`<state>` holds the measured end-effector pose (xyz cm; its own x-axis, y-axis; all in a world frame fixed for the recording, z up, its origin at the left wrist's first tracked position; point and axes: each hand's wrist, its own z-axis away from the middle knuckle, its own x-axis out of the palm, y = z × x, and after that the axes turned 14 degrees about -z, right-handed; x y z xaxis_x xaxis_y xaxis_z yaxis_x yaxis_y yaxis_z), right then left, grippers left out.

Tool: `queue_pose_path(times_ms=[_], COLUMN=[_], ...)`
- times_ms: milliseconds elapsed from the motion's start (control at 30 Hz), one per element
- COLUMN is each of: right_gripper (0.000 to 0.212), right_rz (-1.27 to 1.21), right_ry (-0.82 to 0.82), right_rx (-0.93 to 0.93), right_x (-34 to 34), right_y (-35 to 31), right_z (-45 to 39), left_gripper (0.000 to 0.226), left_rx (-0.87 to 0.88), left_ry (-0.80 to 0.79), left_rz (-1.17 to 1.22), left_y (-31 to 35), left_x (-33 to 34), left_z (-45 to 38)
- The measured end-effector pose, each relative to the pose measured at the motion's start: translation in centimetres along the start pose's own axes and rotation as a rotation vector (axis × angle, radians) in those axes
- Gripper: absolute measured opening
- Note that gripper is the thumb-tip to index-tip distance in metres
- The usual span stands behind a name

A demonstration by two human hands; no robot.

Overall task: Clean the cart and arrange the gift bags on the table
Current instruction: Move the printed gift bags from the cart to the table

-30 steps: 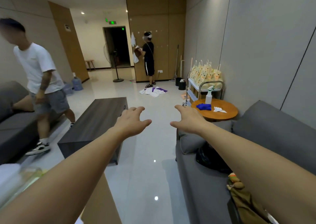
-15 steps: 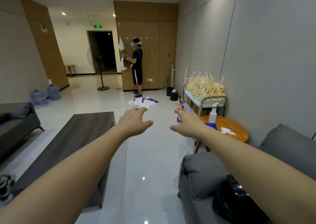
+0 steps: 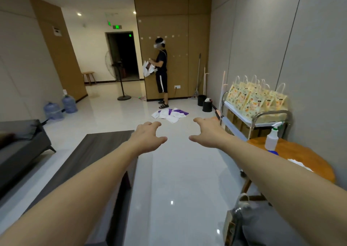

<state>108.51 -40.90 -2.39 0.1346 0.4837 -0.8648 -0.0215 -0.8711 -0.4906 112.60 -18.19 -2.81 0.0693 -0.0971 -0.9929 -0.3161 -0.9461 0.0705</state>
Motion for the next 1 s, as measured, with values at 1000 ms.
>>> queue_pose_path(times_ms=[1000], right_gripper=[0.078], right_rz=[-0.041], right_ry=[0.121], right_rx=[0.251], right_x=[-2.8], right_y=[16.4], right_z=[-70.4], left_gripper=[0.067], left_rx=[0.330], left_ry=[-0.004], left_rz=[0.078], left_y=[-0.2], left_x=[3.4], left_z=[-80.4])
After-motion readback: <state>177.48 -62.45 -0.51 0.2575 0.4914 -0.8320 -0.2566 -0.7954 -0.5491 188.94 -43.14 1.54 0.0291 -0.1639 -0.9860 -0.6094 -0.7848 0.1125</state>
